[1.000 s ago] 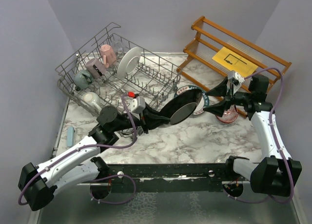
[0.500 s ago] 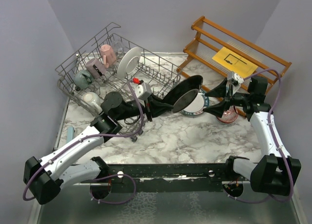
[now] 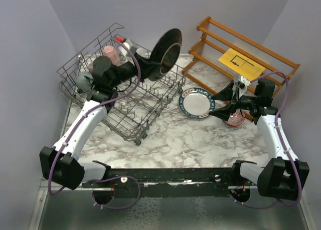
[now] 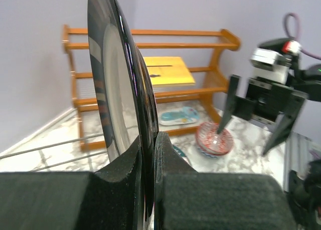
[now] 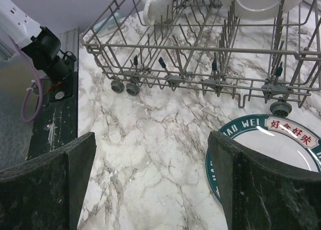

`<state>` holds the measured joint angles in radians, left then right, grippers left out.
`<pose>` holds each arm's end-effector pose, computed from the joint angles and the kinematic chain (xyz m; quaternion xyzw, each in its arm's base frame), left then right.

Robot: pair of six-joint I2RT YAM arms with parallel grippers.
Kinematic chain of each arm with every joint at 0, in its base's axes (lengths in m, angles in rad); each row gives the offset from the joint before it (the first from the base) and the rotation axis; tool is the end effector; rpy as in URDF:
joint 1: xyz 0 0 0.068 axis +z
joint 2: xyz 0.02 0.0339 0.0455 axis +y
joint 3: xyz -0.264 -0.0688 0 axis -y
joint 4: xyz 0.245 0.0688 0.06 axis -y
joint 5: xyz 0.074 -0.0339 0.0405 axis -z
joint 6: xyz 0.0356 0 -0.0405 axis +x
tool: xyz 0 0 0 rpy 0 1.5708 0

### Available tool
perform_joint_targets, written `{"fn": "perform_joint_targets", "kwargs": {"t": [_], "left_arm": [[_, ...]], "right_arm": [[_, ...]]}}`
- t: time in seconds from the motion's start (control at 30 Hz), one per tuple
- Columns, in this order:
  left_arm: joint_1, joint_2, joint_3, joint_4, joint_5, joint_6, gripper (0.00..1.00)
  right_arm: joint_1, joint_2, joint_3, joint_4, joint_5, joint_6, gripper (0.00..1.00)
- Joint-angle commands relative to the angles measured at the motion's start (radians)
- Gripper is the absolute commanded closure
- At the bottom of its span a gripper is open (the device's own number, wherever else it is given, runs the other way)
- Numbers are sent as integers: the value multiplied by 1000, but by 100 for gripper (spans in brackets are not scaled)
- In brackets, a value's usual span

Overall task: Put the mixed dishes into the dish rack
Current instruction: Insert the plate into the dish rack.

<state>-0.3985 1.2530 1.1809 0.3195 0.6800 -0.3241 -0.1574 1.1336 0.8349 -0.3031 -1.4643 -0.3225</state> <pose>0.2538 -0.1311 0.4314 0.2845 0.5691 -0.4546 0.6233 0.2269 -0.0002 0.2939 -0.3646 0.6302 0.4923 0.4771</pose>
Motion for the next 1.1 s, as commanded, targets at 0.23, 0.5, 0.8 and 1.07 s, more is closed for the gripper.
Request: {"fn": "perform_joint_targets", "kwargs": {"t": [0.23, 0.5, 0.8, 1.07], "left_arm": [[333, 153, 169, 150, 241, -80, 100], [412, 236, 105, 250, 329, -142, 100], [417, 307, 79, 297, 352, -163, 100], [417, 329, 88, 219, 338, -78, 100]], "right_arm": [[-5, 19, -20, 44, 54, 16, 7], [-5, 26, -28, 59, 63, 29, 7], [-5, 25, -34, 69, 68, 37, 7], [-5, 23, -35, 69, 68, 37, 7]]}}
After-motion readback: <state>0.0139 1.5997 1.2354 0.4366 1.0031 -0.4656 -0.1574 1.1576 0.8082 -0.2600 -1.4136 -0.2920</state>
